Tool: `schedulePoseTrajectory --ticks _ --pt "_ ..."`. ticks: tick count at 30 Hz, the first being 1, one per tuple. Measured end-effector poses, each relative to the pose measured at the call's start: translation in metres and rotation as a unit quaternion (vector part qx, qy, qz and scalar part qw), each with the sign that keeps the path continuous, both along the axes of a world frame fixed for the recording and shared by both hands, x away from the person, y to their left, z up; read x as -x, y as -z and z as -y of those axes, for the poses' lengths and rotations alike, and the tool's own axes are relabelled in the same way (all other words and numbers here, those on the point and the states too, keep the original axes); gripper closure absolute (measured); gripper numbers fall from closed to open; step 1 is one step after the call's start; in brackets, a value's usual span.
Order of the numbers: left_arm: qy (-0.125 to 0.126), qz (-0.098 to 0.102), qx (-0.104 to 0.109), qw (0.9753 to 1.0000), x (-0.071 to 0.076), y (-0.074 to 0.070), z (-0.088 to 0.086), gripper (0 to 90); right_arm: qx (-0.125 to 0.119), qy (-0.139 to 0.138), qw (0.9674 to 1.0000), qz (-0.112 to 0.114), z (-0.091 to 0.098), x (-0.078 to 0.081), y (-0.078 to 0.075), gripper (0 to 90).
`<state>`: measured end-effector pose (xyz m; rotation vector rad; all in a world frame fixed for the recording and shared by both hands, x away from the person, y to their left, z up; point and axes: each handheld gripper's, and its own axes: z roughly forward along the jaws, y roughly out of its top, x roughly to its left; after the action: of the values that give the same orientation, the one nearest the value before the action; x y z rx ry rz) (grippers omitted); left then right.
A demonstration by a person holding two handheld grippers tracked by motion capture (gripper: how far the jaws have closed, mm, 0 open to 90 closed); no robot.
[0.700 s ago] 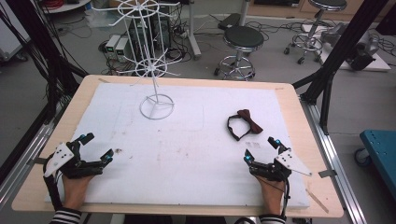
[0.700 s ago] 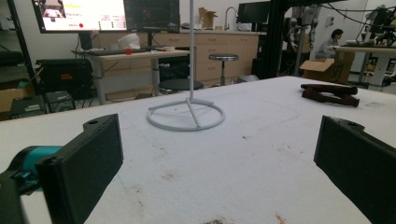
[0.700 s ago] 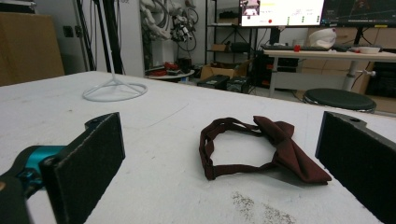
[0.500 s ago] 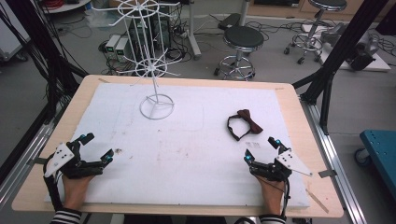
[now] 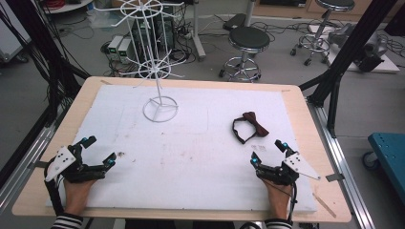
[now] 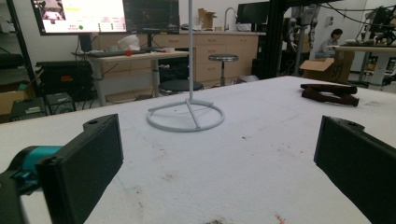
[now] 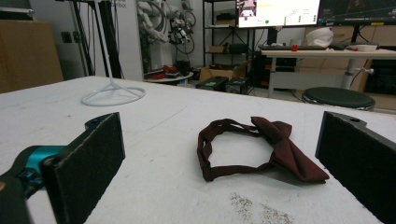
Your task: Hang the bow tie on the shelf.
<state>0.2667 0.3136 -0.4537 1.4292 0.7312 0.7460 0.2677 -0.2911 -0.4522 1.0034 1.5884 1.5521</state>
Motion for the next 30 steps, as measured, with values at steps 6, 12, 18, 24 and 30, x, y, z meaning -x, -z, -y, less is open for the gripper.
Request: schedulePoseTrajectory --ticks 6,12,18,24,30 --pt "0.000 0.000 0.000 1.0000 0.000 0.000 0.000 1.8 -0.015 0.001 0.9998 -0.010 0.003 -0.002 -0.001 0.7" --pt "0.000 0.000 0.000 1.0000 0.000 0.000 0.000 1.7 -0.020 0.000 0.9997 -0.010 0.006 -0.002 -0.004 0.7" --pt "0.000 0.000 0.000 1.0000 0.000 0.000 0.000 1.7 0.004 -0.009 0.9998 -0.018 0.007 -0.007 -0.018 0.7" --pt "0.000 0.000 0.001 1.0000 0.000 0.000 0.000 1.7 0.022 -0.007 0.9990 -0.038 0.012 -0.015 -0.034 0.7" --pt "-0.001 -0.001 0.002 1.0000 0.000 0.000 0.000 1.7 0.038 -0.012 0.9977 -0.055 0.014 -0.026 -0.048 0.7"
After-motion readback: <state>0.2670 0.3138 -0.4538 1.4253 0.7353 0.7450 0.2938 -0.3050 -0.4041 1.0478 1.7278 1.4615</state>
